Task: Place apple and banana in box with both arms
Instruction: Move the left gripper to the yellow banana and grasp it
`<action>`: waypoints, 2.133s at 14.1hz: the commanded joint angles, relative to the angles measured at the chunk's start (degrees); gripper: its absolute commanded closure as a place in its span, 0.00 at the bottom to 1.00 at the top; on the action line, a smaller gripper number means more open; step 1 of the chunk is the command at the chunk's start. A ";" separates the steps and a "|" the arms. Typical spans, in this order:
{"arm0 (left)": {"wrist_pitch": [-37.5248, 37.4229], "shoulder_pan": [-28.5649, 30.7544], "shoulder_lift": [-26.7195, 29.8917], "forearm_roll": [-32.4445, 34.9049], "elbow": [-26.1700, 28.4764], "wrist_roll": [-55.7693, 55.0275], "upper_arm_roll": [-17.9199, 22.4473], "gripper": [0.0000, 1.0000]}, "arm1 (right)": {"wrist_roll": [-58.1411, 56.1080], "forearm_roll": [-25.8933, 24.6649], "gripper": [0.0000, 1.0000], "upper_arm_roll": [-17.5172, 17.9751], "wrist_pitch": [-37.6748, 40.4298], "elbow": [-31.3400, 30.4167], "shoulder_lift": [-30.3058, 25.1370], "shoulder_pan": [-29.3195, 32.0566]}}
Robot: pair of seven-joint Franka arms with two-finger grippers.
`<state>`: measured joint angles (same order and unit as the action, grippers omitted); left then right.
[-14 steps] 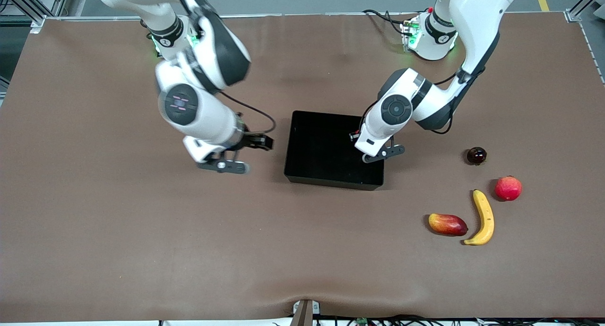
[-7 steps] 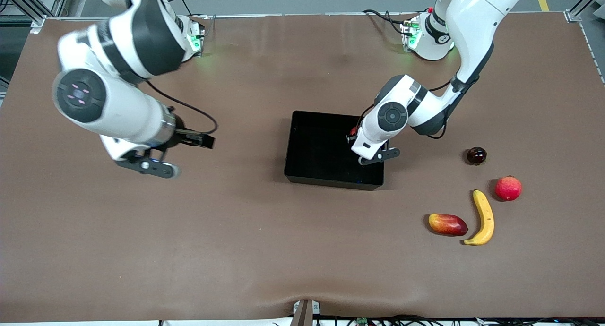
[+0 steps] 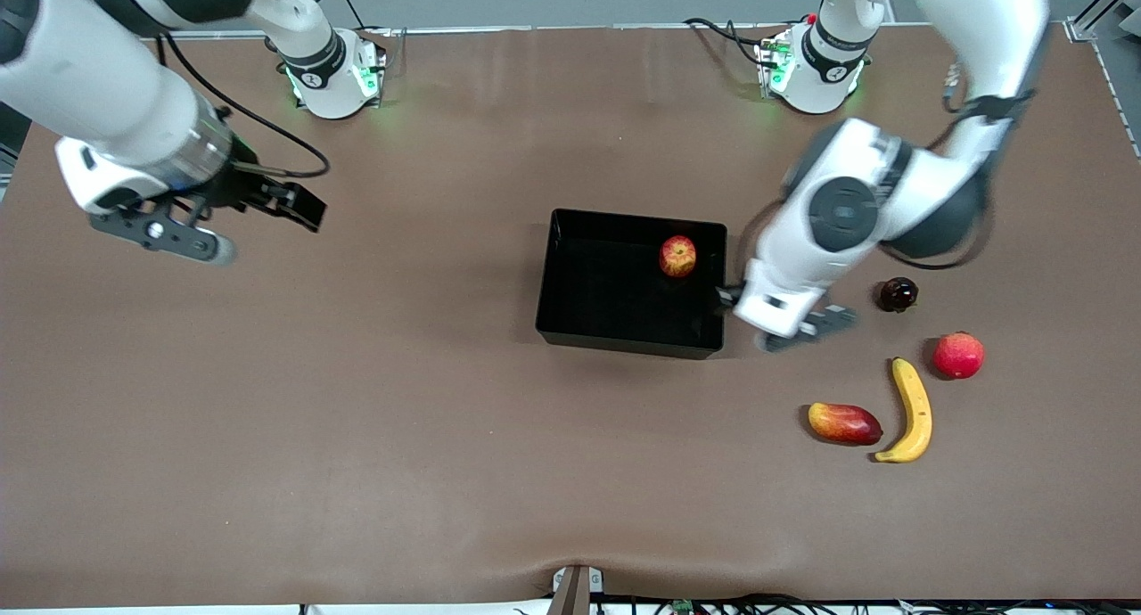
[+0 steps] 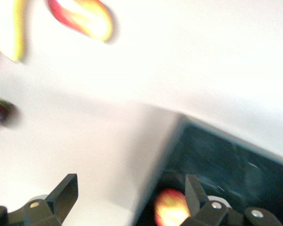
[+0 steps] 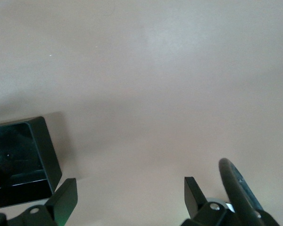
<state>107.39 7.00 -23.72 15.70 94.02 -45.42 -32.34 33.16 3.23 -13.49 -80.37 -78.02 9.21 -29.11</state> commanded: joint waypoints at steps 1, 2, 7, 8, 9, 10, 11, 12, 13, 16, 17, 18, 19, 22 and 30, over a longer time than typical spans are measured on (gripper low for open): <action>0.79 7.39 -4.92 5.81 -1.29 8.99 -0.53 0.00 | -0.20 -1.56 0.00 1.79 -1.36 -3.63 -2.79 4.13; 3.33 9.85 -5.63 7.22 -1.20 12.86 -0.53 0.00 | -1.85 -1.56 0.00 5.63 -1.71 -3.63 -3.40 8.33; 10.28 19.44 -10.98 11.78 -1.20 27.21 -0.44 0.00 | -16.51 -1.56 0.00 13.40 -1.72 -5.46 -6.91 23.65; 12.73 20.93 -12.65 14.94 -1.20 28.96 -0.44 0.00 | -17.68 -1.56 0.00 13.14 -1.63 -6.26 -8.06 23.93; 16.15 21.56 -14.67 17.06 -1.20 31.07 -0.44 0.04 | -18.47 -1.65 0.00 13.05 -1.72 -7.05 -9.46 24.19; 20.19 21.74 -16.25 17.86 -1.29 33.70 -0.35 0.12 | -18.65 -1.65 0.00 13.14 -1.63 -7.49 -10.26 24.80; 23.19 21.91 -17.83 17.87 -1.29 36.68 0.43 0.18 | -19.61 -1.65 0.00 13.22 -1.37 -7.84 -10.70 25.94; 25.57 21.83 -19.76 17.87 -2.51 38.63 1.31 0.20 | -21.80 -1.48 0.00 13.31 -1.71 -9.15 -11.84 26.91; 26.29 21.83 -21.70 18.04 -4.44 39.87 1.84 0.22 | -23.82 -1.48 0.00 13.14 -1.98 -10.73 -13.06 27.09; 28.30 21.48 -24.17 18.04 -5.77 41.55 4.38 0.29 | -25.24 -1.21 0.00 13.22 -2.07 -11.98 -14.57 26.83; 29.10 21.30 -24.53 18.05 -5.77 41.98 5.27 0.32 | -26.47 -1.21 0.00 13.14 -2.07 -11.89 -14.40 27.09; 29.89 21.30 -25.31 17.96 -5.77 41.99 5.45 0.38 | -28.13 -1.21 0.00 13.05 -2.33 -11.71 -14.05 27.35; 30.07 21.30 -25.67 17.87 -5.77 41.99 5.45 0.72 | -29.54 -1.21 0.00 12.79 -2.51 -11.54 -13.78 28.05; 29.98 21.56 -24.10 17.78 -5.77 42.07 5.10 1.00 | -30.43 -1.30 0.00 12.79 -2.33 -11.45 -13.78 28.50; 12.07 22.27 -7.60 11.65 -1.83 42.16 -3.58 1.00 | -34.65 -1.91 0.00 12.78 -2.16 -11.54 -13.78 29.20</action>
<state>124.50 28.88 -39.01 30.38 88.37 -3.30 -33.31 -0.01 2.57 -1.66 -82.16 -88.33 -3.36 -1.09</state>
